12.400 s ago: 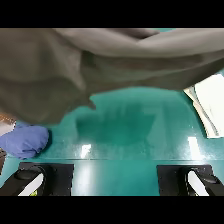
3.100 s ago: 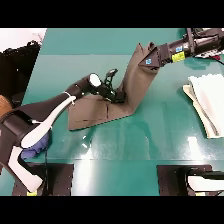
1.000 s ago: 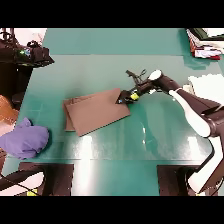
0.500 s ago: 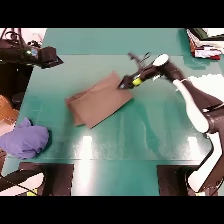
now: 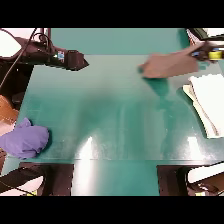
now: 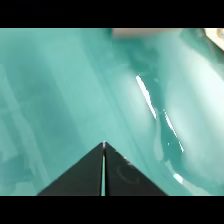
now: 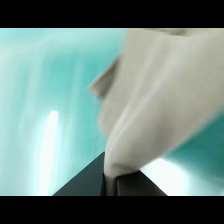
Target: Fold the shirts.
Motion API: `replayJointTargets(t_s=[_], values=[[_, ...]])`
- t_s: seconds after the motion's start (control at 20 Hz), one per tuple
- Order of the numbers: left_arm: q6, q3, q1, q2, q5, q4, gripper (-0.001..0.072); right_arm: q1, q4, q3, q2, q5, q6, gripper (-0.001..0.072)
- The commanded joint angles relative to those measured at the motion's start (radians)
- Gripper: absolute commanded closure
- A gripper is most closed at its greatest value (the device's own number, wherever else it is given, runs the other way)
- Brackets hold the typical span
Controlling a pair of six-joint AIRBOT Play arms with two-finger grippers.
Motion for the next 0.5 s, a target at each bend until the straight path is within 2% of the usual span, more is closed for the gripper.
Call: replayJointTargets(t_s=[0.0,0.25,0.45], values=[[0.001,0.000,-0.042,0.000,0.068,0.000,0.0679,-0.200,-0.029,0.003,0.047,-0.034,0.024,0.0699],[0.001,0.000,-0.044,0.000,0.075,0.000,0.0679,-0.285,0.024,0.017,0.046,-0.057,0.036,0.0699],[0.001,0.000,-0.044,0.000,0.070,0.001,0.0679,-0.272,0.041,0.166,0.047,-0.066,0.035,0.0699]])
